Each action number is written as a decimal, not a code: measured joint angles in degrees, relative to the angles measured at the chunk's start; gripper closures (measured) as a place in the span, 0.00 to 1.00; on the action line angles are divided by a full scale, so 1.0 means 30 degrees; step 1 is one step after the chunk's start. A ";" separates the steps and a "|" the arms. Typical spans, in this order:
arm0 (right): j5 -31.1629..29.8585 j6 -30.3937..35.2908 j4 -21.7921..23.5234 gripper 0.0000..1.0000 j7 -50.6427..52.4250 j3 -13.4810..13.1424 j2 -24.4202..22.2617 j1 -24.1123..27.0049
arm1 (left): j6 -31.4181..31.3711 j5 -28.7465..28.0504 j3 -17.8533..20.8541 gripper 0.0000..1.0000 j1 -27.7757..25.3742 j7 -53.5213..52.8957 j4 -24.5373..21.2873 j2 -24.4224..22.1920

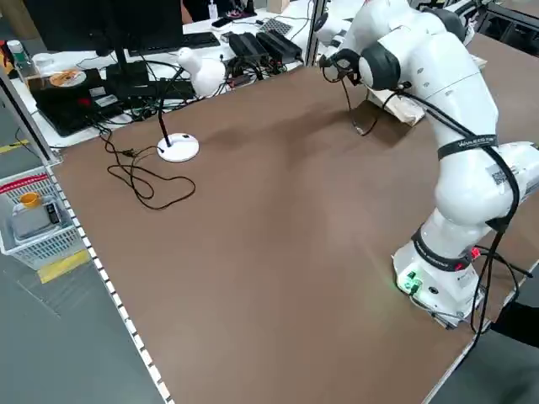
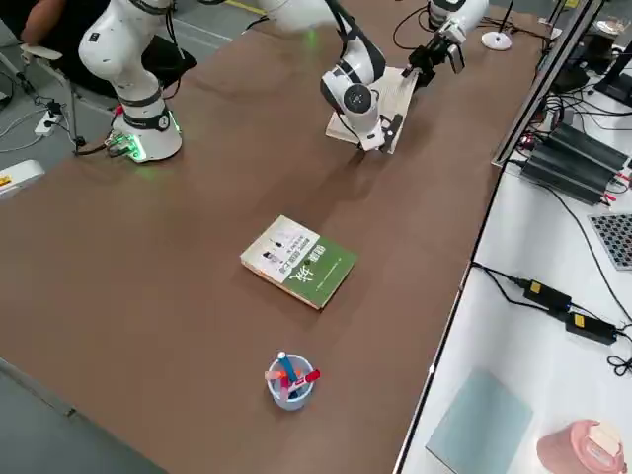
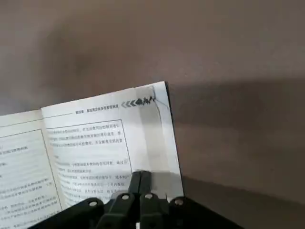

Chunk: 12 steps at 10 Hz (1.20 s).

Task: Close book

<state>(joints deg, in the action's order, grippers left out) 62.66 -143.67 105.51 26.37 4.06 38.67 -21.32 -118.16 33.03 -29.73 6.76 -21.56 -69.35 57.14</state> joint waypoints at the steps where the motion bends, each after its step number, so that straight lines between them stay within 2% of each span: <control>1: 0.0000 0.0000 0.0000 0.97 0.0000 -0.0005 0.0000 0.0000 | 0.0371 0.0000 -0.0001 0.00 -0.0192 0.0000 0.0069 0.0000; 5: 0.0001 0.0001 0.0000 0.97 0.0000 -0.0005 0.0000 0.0000 | 0.1507 0.0000 -0.0011 0.00 -0.0801 0.0000 0.0113 -0.0002; 10: 0.0002 0.0001 0.0000 0.97 0.0000 -0.0006 0.0000 0.0000 | 0.1552 0.0122 -0.0167 0.00 -0.0849 0.0152 0.0113 -0.0002; 12: 0.0002 0.0001 0.0000 0.97 0.0000 -0.0006 0.0000 0.0000 | 0.1553 0.0817 -0.0303 0.00 -0.0812 0.0492 0.0114 -0.0004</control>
<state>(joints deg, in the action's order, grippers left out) 62.66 -143.67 105.51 26.37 4.04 38.67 -21.32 -113.51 35.48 -30.64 4.32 -20.08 -69.01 57.13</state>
